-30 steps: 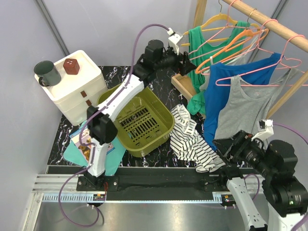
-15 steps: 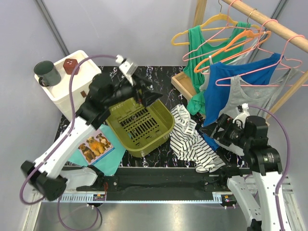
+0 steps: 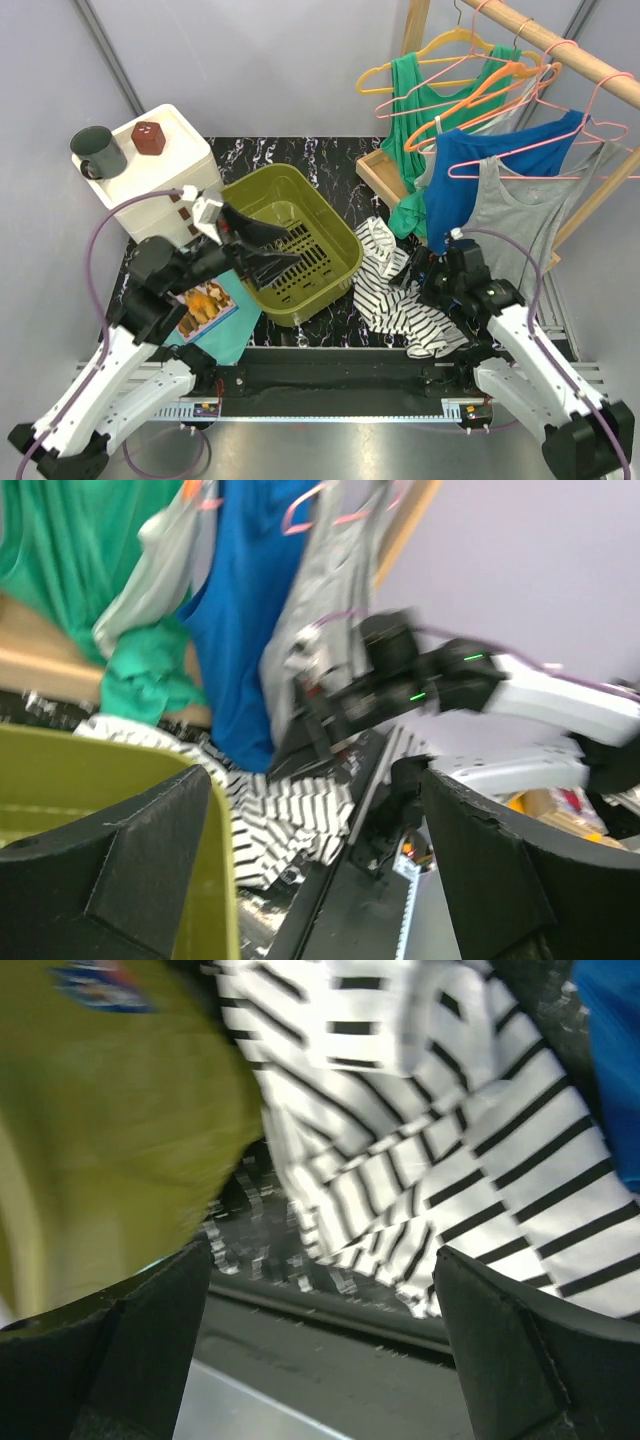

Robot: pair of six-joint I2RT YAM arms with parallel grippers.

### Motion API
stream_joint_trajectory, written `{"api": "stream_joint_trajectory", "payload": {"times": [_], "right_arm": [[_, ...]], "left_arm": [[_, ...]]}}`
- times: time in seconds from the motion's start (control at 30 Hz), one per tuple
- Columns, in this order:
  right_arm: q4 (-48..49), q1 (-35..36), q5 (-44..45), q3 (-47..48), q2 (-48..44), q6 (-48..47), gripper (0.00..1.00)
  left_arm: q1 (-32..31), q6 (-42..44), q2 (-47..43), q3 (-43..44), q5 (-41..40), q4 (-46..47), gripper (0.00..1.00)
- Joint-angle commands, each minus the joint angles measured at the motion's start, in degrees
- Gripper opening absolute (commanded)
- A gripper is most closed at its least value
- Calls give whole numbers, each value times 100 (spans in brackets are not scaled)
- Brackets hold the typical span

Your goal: Remove the tank top from the hanger

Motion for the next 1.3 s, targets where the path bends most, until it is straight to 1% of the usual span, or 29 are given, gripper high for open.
{"api": "stream_joint_trajectory", "payload": {"times": [0.0,0.03,0.23,0.33,0.37,0.4,0.53,0.57,0.63,0.67,0.7,0.77,0.8,0.83,0.87,0.9,0.97,1.0,1.03,1.07,1.1,1.17,1.2,1.27], "right_arm": [[939,454,1331,-185,676,299,100],[1114,568,1421,-203,1008,290,100],[1721,1025,2203,-221,2020,263,100],[1810,1499,2616,-168,2503,395,100],[1810,1762,2713,-150,2636,439,100],[1819,1886,2914,-133,2750,544,100],[1740,2308,3275,-211,3295,799,100],[1714,2388,3337,-246,3349,834,98],[1670,2642,3452,-421,3419,1062,92],[1609,2756,3452,-414,3419,1115,87],[1460,3062,3556,-388,3428,1264,79],[1240,3257,3697,-344,3411,1458,74],[1108,3319,3741,-361,3315,1537,71],[1037,3329,3742,-378,3201,1564,59],[958,3320,3768,-422,3026,1608,51],[810,3320,3794,-518,2537,1686,44],[703,3320,3751,-642,1841,1705,23],[572,3320,3725,-721,1063,1670,16],[510,3320,3698,-739,638,1609,11],[440,3320,3681,-748,216,1530,0],[274,3320,3663,-695,-598,1442,0],[88,3320,3654,-529,-1306,1083,0],[44,3320,3611,-276,-1796,898,0],[43,3320,3496,24,-2099,381,0]], "left_arm": [[25,-231,-493,-112,231,-107,90],[25,-213,-573,-112,204,-186,90],[25,24,-1127,-42,-6,-915,90],[25,129,-1294,73,-68,-1240,90],[25,182,-1338,108,-112,-1285,90],[25,209,-1373,117,-182,-1329,90],[25,297,-1444,143,-235,-1513,90],[17,314,-1444,161,-227,-1549,90],[25,341,-1453,152,-227,-1610,90],[25,375,-1479,152,-253,-1637,90],[17,393,-1488,152,-279,-1663,90],[25,402,-1506,143,-306,-1681,90],[25,402,-1506,152,-314,-1690,90],[25,394,-1497,152,-323,-1681,90],[17,402,-1497,161,-323,-1681,90],[25,394,-1497,178,-306,-1681,90],[25,437,-1497,231,-306,-1742,90],[17,455,-1506,257,-314,-1777,91],[25,472,-1514,301,-323,-1856,90],[25,507,-1532,310,-341,-1883,90],[25,534,-1567,336,-402,-1909,90],[25,578,-1611,372,-463,-1979,91],[17,604,-1629,372,-559,-2032,91],[25,683,-1672,389,-692,-2111,91]]}}
